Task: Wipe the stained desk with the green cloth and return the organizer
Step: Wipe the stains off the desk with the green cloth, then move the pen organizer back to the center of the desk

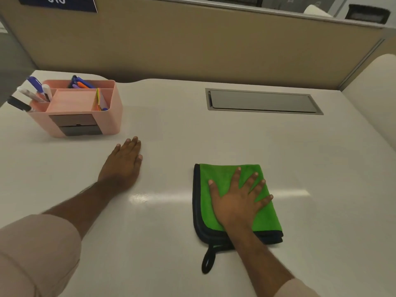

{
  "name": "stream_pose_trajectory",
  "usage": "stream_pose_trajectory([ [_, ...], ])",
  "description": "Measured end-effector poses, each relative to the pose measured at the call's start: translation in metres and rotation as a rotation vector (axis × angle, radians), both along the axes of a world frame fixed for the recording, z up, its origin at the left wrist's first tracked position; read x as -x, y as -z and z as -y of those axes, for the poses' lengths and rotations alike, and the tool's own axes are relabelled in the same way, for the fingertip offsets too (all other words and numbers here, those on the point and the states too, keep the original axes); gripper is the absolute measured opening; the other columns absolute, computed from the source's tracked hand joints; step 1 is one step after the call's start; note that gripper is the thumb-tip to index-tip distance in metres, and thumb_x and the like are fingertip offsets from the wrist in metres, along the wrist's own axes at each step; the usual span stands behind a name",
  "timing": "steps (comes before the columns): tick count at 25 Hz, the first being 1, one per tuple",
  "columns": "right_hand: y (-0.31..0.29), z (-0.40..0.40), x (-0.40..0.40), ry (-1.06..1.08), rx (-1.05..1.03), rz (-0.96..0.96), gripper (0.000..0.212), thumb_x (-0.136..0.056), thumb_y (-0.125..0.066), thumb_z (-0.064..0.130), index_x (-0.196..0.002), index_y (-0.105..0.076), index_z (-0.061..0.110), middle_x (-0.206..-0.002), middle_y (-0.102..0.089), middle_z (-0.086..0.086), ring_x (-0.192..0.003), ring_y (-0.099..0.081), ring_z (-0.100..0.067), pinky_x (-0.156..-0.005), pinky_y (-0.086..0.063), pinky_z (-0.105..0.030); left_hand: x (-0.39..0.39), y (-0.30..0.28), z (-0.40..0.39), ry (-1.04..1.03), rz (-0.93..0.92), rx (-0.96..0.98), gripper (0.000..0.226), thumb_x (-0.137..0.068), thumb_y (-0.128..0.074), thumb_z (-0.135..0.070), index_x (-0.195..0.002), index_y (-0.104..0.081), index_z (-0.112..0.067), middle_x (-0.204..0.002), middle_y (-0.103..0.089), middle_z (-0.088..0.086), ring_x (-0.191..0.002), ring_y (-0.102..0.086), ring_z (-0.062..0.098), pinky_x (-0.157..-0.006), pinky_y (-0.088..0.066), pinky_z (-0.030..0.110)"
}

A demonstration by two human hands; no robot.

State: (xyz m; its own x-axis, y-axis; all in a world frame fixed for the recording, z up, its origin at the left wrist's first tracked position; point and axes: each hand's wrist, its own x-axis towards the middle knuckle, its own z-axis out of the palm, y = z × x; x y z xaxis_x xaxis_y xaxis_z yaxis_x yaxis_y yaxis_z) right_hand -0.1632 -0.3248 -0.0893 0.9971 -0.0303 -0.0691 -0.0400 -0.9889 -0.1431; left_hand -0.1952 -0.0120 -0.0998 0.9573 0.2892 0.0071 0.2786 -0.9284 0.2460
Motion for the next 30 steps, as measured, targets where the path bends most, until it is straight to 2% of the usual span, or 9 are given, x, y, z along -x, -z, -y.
stream_pose_trajectory([
  [4,0.000,-0.001,-0.003,-0.031,-0.012,0.002,0.100,-0.079,-0.006,0.085,-0.156,-0.005,0.022,-0.161,0.002,-0.027,-0.148,0.007,-0.044,-0.115,0.008,-0.065,0.000,-0.001,0.000,-0.007,-0.005,0.018,0.054,-0.103,-0.022,-0.029,-0.154,-0.016,-0.012,-0.164,-0.010,0.003,-0.151,-0.008,0.016,-0.123,-0.004,0.034],
  [7,-0.005,0.002,-0.010,-0.079,-0.084,0.026,0.097,-0.083,-0.023,0.080,-0.156,-0.011,0.016,-0.161,-0.003,-0.026,-0.149,0.005,-0.039,-0.118,0.007,-0.059,-0.003,-0.005,0.000,0.027,-0.066,0.024,0.057,-0.102,-0.023,-0.029,-0.154,-0.009,-0.011,-0.165,-0.003,0.004,-0.152,-0.003,0.018,-0.122,-0.002,0.033],
  [13,-0.036,-0.051,-0.038,-0.241,-0.482,0.140,0.068,-0.093,-0.055,0.047,-0.147,-0.035,0.010,-0.155,-0.035,-0.015,-0.146,-0.023,-0.028,-0.119,-0.021,-0.044,0.001,-0.028,-0.005,0.041,0.087,0.131,0.066,-0.099,-0.038,-0.045,-0.155,-0.014,-0.020,-0.163,-0.009,-0.007,-0.150,-0.002,0.009,-0.117,-0.003,0.027],
  [16,-0.057,-0.104,-0.056,-0.318,-0.774,0.057,0.064,-0.092,-0.061,0.040,-0.145,-0.038,0.013,-0.145,-0.043,-0.008,-0.135,-0.040,-0.024,-0.111,-0.034,-0.036,-0.005,-0.052,-0.011,-0.231,0.280,0.202,0.053,-0.096,-0.050,-0.040,-0.143,-0.042,-0.019,-0.152,-0.043,0.000,-0.143,-0.034,0.021,-0.115,-0.027,0.039],
  [20,-0.082,-0.174,-0.079,-0.346,-0.922,-0.120,0.058,-0.092,-0.063,0.037,-0.142,-0.044,0.015,-0.138,-0.050,-0.005,-0.124,-0.052,-0.022,-0.103,-0.041,-0.031,-0.009,-0.081,-0.045,-0.575,0.487,0.234,0.028,-0.092,-0.060,-0.027,-0.115,-0.064,-0.013,-0.117,-0.068,0.009,-0.103,-0.063,0.026,-0.095,-0.053,0.046],
  [23,-0.096,-0.226,-0.091,-0.404,-0.926,-0.174,0.050,-0.093,-0.061,0.037,-0.137,-0.051,0.014,-0.134,-0.059,-0.006,-0.119,-0.056,-0.020,-0.092,-0.038,-0.022,-0.004,-0.089,-0.075,-0.744,0.683,0.223,0.028,-0.093,-0.057,-0.032,-0.100,-0.064,-0.006,-0.098,-0.068,0.013,-0.089,-0.062,0.027,-0.081,-0.056,0.046],
  [25,-0.101,-0.258,-0.095,-0.420,-0.918,-0.233,0.047,-0.095,-0.059,0.036,-0.136,-0.053,0.015,-0.134,-0.061,-0.008,-0.117,-0.060,-0.023,-0.095,-0.044,-0.026,-0.002,-0.087,-0.093,-0.881,0.773,0.238,0.036,-0.092,-0.056,-0.037,-0.092,-0.061,-0.002,-0.092,-0.064,0.017,-0.087,-0.060,0.030,-0.077,-0.053,0.046],
  [27,-0.103,-0.287,-0.097,-0.413,-0.911,-0.299,0.047,-0.096,-0.057,0.036,-0.137,-0.052,0.016,-0.138,-0.058,-0.008,-0.113,-0.064,-0.028,-0.099,-0.052,-0.037,-0.001,-0.083,-0.113,-1.058,0.773,0.293,0.043,-0.090,-0.056,-0.040,-0.096,-0.059,0.002,-0.099,-0.064,0.021,-0.093,-0.060,0.036,-0.079,-0.050,0.048],
  [30,-0.103,-0.318,-0.100,-0.388,-0.842,-0.350,0.047,-0.097,-0.055,0.036,-0.139,-0.048,0.017,-0.143,-0.053,-0.007,-0.103,-0.068,-0.030,-0.086,-0.059,-0.045,-0.003,-0.080,-0.134,-1.307,0.672,0.417,0.048,-0.087,-0.057,-0.045,-0.113,-0.056,-0.004,-0.117,-0.064,0.018,-0.106,-0.060,0.037,-0.083,-0.047,0.043],
])
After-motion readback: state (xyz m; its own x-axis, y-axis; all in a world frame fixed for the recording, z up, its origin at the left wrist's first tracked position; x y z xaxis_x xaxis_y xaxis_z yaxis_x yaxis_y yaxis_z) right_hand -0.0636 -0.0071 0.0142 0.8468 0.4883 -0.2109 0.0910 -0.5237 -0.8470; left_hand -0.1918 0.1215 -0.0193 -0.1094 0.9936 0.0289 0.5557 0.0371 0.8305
